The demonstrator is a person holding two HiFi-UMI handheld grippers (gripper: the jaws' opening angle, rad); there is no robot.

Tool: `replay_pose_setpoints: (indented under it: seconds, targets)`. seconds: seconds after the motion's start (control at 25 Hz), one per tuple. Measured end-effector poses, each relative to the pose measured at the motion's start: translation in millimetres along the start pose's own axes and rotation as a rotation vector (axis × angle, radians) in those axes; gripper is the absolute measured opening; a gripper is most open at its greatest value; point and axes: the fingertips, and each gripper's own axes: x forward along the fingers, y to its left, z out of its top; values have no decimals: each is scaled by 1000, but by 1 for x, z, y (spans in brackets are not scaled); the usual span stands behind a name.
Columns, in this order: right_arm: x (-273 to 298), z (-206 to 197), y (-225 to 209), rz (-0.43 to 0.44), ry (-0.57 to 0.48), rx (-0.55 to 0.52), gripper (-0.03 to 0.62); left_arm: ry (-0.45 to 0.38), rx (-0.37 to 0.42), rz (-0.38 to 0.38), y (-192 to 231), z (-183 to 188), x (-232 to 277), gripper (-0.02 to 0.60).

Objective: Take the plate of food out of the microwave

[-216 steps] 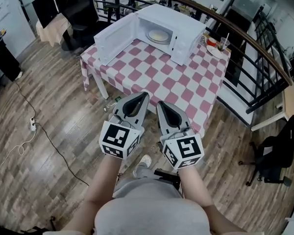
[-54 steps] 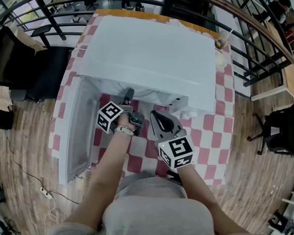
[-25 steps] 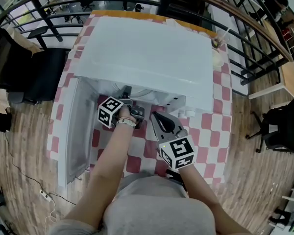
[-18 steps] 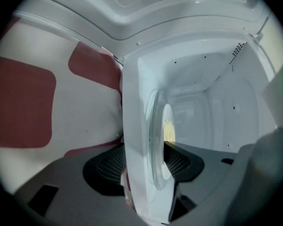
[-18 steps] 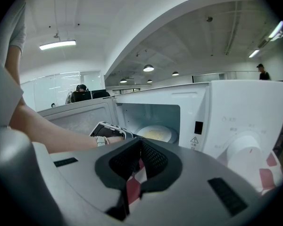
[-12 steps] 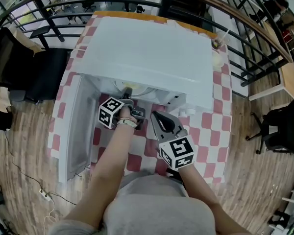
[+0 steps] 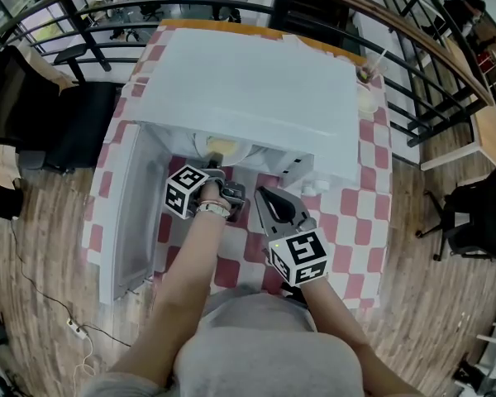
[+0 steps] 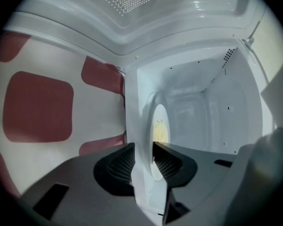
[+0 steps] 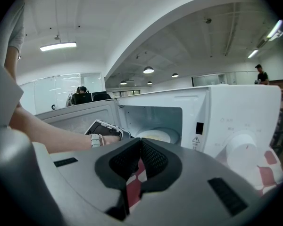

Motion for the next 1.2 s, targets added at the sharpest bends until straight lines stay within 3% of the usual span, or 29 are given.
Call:
replay_pose_setpoints:
  seconds: [0.56, 0.68, 1.2]
  targets:
    - [-4, -2, -2, -9, 1, 7, 26, 8, -49, -11, -6, -1, -8, 74]
    - [-3, -2, 0, -6, -2, 7, 26, 5, -44, -13, -9, -1, -10, 25]
    - [-6, 2, 4, -6, -18, 1, 26, 16, -65, -44, -14, -2, -18, 12]
